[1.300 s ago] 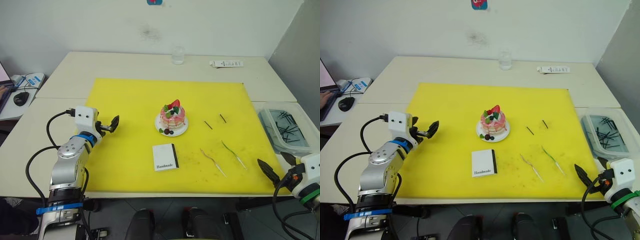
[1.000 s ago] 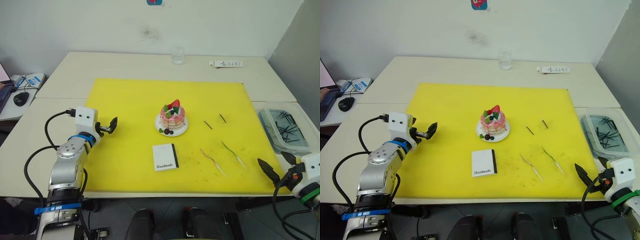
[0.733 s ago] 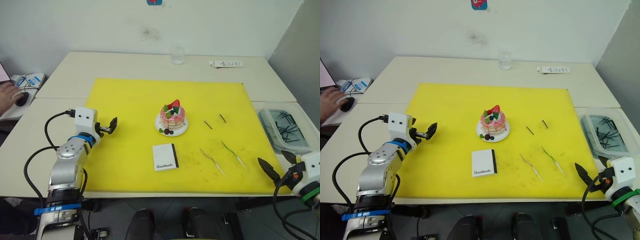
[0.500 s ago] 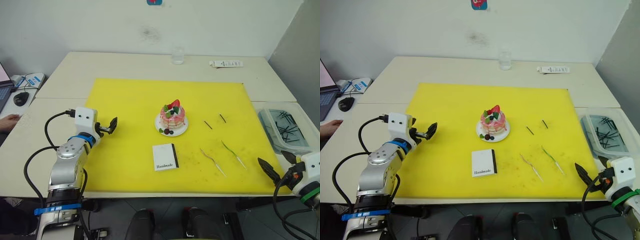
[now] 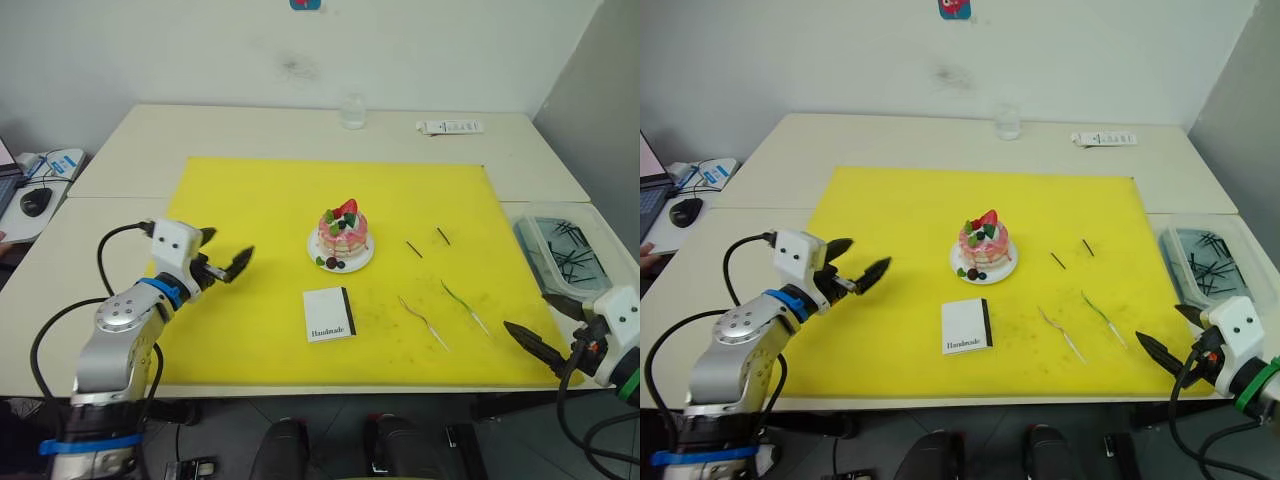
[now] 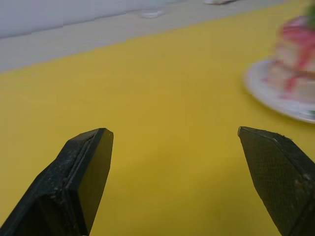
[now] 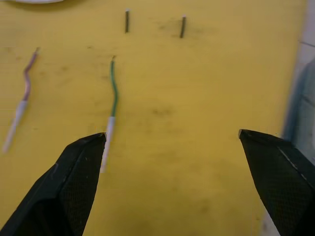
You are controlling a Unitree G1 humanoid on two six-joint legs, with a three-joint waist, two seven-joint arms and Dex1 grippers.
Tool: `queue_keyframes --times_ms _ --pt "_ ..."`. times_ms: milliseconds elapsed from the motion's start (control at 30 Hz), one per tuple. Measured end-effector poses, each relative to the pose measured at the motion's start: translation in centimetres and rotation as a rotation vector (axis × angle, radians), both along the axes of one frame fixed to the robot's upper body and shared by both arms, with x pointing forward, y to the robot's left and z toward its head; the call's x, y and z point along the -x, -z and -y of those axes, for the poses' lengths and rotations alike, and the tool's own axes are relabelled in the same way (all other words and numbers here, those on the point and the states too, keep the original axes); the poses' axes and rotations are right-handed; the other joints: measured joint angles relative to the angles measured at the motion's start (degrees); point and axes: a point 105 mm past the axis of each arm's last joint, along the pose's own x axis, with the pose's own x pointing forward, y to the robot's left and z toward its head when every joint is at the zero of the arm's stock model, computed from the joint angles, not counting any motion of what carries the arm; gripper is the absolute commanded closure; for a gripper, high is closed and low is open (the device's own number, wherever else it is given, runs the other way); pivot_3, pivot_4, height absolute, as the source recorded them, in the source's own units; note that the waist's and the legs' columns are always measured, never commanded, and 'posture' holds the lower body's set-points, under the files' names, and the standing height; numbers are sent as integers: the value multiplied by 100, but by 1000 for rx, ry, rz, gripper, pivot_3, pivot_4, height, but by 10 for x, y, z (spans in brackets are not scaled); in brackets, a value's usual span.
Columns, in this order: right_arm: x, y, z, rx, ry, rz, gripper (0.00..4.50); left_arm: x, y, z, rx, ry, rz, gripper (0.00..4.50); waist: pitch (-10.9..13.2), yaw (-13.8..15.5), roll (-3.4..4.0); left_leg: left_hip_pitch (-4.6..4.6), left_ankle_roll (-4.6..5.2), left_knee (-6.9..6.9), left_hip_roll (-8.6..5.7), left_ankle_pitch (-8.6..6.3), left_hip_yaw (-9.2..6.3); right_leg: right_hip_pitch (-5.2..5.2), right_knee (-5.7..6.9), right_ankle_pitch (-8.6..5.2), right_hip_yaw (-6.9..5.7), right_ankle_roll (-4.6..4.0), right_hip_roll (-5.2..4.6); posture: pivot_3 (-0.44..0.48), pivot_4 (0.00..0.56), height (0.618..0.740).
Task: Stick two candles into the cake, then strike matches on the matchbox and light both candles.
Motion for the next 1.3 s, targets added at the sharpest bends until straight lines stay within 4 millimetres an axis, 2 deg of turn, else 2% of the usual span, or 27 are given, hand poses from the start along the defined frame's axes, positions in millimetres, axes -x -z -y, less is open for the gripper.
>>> queue_keyframes --times_ms 67,167,367,467,533,733,833,900,1100,1300 --pt "-3 -6 -9 -5 -38 -16 0 12 -13 25 6 130 18 9 -2 17 1 0 0 3 -2 0 -4 2 1 0 -1 -2 0 0 150 740" --pt "-5 -3 -15 20 -60 -67 0 28 -21 54 7 275 16 9 -3 50 3 -1 1 5 -6 1 -4 5 -1 -1 -2 -3 1 0 150 740" --pt "4 15 -17 -1 -48 -143 0 62 -26 102 31 501 11 9 -5 53 0 -7 1 3 -10 0 -4 6 -10 4 -1 16 11 0 150 740" --pt "12 31 -18 -9 -51 -147 0 80 -20 123 45 611 -27 9 -5 54 0 -5 1 3 -9 0 -5 5 -8 1 -2 16 16 0 150 740" --pt "11 37 -15 -28 -33 -122 0 87 -16 131 40 665 -44 9 -5 44 1 -1 1 6 -9 1 -6 4 -3 -4 -1 5 20 0 150 740" --pt "8 54 -12 -64 21 -112 0 107 -8 141 -16 830 -79 9 -16 6 18 7 3 10 -12 2 -9 7 -3 0 3 -12 20 0 150 740" --pt "6 54 -14 -48 9 -96 541 107 -10 141 -25 846 -56 0 -17 7 20 7 5 11 -12 3 -10 7 -3 0 4 -12 20 0 150 740" --pt "6 55 -16 -48 4 -89 1216 106 -12 141 -34 852 -39 0 -17 8 20 7 5 11 -12 3 -10 8 -3 0 3 -12 20 0 150 740" --pt "4 57 -19 -48 16 -82 1216 102 -7 140 -35 838 -45 0 -19 7 21 5 4 8 -11 3 -8 7 -8 0 6 -12 22 0 150 740" --pt "3 58 -21 -54 28 -76 1216 111 2 142 -20 853 -85 0 -21 3 20 7 5 9 -8 3 -12 7 -6 0 4 -12 13 0 150 740"
